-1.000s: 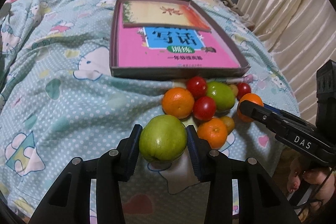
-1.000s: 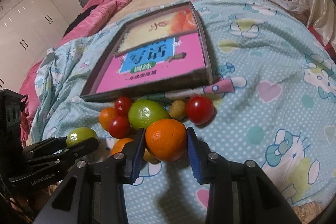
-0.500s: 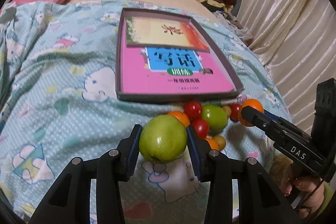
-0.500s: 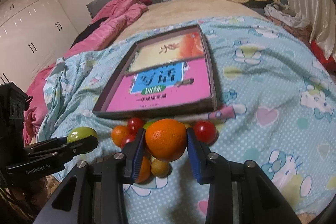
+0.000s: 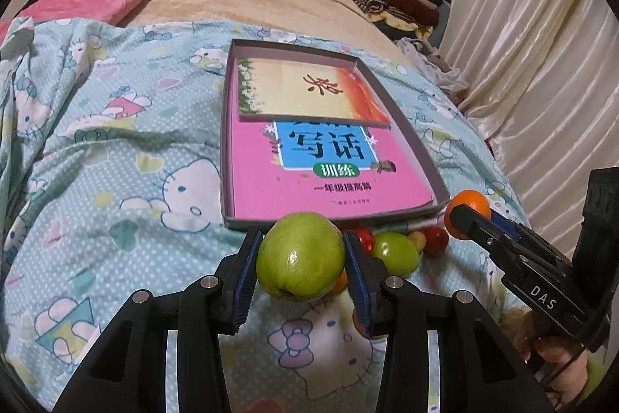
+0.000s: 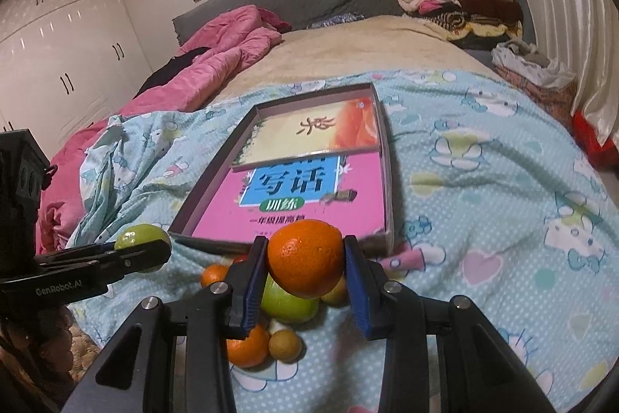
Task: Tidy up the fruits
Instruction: 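Lift and carry the pear and orange over the pink workbook tray with both tools, then open both tools to drop the pear and orange onto the workbook, then withdraw both open tools back from the tray toward the fruit cluster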
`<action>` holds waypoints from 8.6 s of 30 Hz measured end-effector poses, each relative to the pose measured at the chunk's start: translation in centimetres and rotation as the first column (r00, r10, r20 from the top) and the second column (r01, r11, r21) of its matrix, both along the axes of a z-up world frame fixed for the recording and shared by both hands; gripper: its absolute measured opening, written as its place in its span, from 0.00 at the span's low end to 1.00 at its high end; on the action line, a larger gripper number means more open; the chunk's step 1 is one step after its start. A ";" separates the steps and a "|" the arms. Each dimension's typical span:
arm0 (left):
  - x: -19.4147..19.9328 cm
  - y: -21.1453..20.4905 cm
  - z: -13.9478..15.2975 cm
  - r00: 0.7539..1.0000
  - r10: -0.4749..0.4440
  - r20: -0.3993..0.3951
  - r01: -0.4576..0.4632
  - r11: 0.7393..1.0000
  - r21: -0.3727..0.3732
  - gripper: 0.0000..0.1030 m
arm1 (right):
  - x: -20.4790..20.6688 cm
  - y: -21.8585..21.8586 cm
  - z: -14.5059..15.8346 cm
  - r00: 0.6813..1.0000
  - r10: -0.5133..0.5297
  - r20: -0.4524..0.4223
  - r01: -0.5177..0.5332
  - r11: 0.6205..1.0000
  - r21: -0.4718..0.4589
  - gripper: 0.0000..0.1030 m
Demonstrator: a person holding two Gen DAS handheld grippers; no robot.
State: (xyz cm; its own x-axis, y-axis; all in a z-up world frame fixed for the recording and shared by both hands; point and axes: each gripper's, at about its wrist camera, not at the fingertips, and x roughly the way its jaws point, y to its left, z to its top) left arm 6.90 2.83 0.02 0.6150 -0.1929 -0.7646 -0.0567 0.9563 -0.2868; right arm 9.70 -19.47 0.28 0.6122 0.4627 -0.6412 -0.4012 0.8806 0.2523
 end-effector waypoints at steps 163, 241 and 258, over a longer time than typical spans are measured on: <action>0.8 -0.1 1.2 0.986 0.040 0.162 -0.053 0.995 0.079 0.74 | 1.2 0.0 2.2 0.977 -0.060 0.203 0.066 0.998 -0.022 0.90; -4.4 -3.5 1.5 0.995 -0.090 0.048 0.088 0.995 0.047 0.77 | -4.3 -1.7 2.6 0.990 -0.141 0.032 0.143 0.986 -0.085 0.99; -4.6 -3.4 0.3 0.996 -0.090 -0.004 0.090 0.995 0.052 0.77 | -4.8 -1.8 2.0 0.990 -0.144 0.012 0.144 0.982 -0.124 0.99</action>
State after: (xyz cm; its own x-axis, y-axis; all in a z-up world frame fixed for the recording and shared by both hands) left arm 2.32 -0.55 0.33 0.5957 -0.2075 -0.7760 0.0302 0.9712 -0.2365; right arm 4.93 -21.31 2.29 0.6683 0.2864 -0.6865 -0.2687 0.9535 0.1363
